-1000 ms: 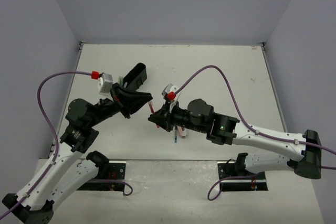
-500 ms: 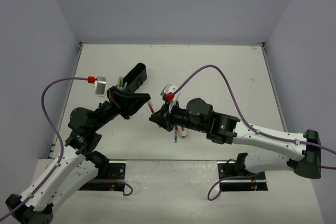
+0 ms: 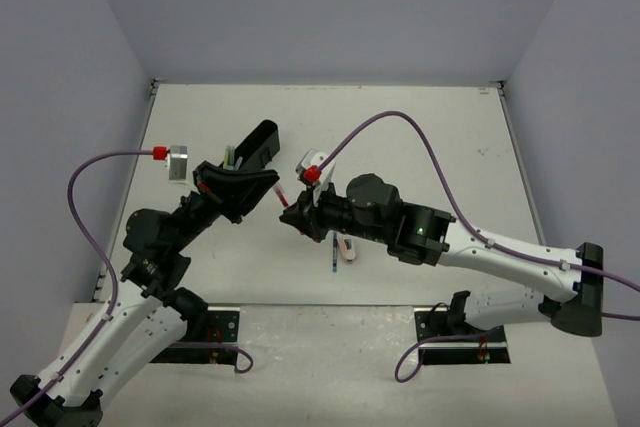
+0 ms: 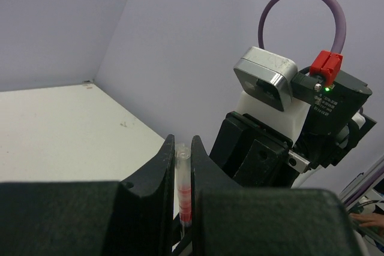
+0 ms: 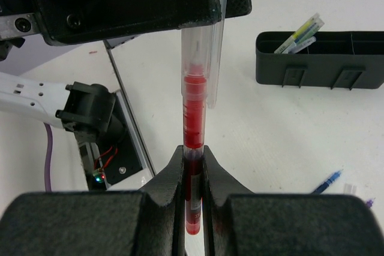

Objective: Sort the stationery into containers
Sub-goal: Close the pen cap on the pen.

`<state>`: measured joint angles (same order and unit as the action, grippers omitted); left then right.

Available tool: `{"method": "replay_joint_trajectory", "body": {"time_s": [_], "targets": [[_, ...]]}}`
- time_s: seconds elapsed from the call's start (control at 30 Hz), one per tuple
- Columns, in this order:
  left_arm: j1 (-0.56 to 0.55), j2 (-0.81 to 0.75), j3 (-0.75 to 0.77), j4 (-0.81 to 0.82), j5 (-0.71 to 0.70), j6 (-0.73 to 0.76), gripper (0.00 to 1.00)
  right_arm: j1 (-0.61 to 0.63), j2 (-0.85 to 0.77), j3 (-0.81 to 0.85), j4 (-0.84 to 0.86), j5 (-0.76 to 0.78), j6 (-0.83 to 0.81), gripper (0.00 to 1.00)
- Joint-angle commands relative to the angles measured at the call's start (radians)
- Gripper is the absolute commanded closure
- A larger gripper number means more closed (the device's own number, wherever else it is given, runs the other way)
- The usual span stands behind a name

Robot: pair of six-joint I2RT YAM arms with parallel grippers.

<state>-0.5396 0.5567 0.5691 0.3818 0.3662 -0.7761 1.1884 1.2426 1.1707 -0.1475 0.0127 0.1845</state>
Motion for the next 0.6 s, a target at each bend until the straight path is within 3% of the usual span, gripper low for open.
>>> {"method": "replay_joint_trajectory", "body": {"time_s": [0.0,0.23,0.57], "targets": [[-0.017,0.037,-0.096,-0.291,0.156,0.044,1.00,-0.008,-0.026,0.190,0.385,-0.022,-0.029,1.00],[-0.016,0.022,-0.080,-0.351,0.087,0.069,1.00,-0.010,-0.055,0.070,0.451,-0.034,-0.006,1.00],[-0.017,-0.008,-0.052,-0.311,0.105,0.091,1.00,-0.010,-0.082,-0.062,0.499,-0.082,0.015,1.00]]}}
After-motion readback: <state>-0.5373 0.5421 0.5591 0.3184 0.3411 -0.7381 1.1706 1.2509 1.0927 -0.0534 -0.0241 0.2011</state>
